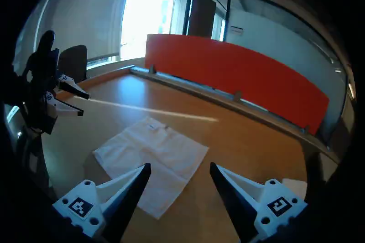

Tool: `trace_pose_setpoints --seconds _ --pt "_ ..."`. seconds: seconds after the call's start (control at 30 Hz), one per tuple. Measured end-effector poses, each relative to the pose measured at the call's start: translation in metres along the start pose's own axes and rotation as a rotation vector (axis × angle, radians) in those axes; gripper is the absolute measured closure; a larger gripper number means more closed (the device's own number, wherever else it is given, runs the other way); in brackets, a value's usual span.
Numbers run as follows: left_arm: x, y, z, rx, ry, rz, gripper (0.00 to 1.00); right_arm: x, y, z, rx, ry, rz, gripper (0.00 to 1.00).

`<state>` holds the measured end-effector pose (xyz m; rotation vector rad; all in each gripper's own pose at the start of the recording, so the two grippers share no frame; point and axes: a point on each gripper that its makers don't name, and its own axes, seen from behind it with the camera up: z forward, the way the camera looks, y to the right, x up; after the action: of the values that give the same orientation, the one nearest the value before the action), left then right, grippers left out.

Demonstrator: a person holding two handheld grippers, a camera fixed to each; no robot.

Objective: Fold towel

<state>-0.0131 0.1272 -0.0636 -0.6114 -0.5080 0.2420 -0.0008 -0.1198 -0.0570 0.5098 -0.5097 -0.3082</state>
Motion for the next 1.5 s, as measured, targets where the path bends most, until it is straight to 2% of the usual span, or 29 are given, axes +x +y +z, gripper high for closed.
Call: trace_pose_setpoints --seconds 0.27,0.47,0.8,1.07,1.5 --pt "-0.039 0.012 0.02 -0.045 -0.072 0.013 0.04 -0.038 -0.013 0.016 0.032 -0.067 -0.021 0.0" --pt "-0.068 0.019 0.037 -0.075 -0.125 0.027 0.04 -0.06 -0.024 0.03 0.055 -0.107 -0.015 0.0" --pt "-0.108 0.033 0.057 -0.132 -0.208 0.07 0.05 -0.108 -0.039 0.045 0.097 -0.2 -0.04 0.0" --pt "-0.127 0.043 0.066 -0.165 -0.26 0.092 0.04 -0.139 -0.047 0.05 0.134 -0.262 -0.048 0.0" --pt "-0.144 0.053 0.074 -0.183 -0.307 0.105 0.04 -0.157 -0.042 0.052 0.158 -0.297 -0.053 0.0"
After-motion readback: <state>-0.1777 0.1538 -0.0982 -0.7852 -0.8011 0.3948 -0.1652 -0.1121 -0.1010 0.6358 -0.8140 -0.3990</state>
